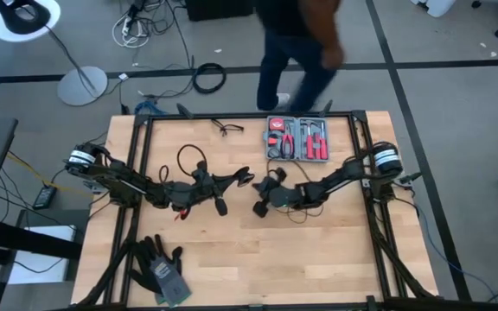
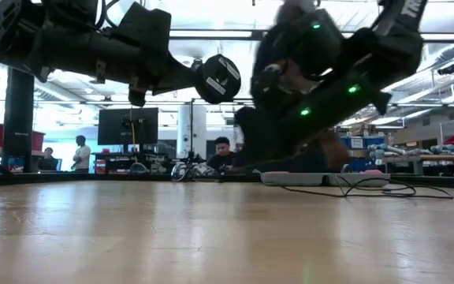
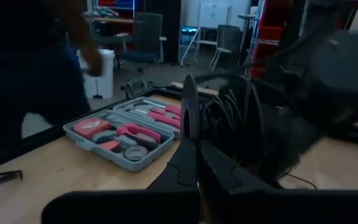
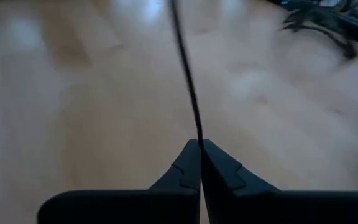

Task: Coil cords
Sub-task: Coil the black wire onto the spool

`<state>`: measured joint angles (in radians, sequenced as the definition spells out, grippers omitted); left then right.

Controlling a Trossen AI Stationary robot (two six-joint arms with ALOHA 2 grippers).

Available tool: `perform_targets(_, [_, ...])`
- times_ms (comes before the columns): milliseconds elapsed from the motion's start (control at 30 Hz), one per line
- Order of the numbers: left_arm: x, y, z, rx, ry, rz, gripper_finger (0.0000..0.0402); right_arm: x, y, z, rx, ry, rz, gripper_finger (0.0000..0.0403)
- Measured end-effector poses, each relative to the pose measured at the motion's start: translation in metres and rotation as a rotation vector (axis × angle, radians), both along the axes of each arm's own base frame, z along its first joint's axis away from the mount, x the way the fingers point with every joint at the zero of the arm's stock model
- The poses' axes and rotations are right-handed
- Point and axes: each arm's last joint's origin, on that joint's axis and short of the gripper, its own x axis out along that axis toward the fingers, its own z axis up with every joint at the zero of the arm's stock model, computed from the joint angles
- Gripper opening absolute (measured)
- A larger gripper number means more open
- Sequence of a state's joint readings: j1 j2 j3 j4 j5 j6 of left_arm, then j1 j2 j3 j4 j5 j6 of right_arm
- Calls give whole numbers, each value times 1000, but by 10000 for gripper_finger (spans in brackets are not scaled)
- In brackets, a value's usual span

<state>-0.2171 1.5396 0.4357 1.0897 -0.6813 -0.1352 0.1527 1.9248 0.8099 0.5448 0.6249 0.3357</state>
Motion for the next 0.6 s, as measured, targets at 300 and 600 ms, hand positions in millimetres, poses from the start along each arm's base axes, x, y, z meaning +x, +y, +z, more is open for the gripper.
perform_targets(300, [0,6,-3,-38,9,38,0,49,14,16,-108,104,153,1])
perform_targets(600, [0,6,-11,-42,90,43,0,8,9,49,-214,218,-12,0])
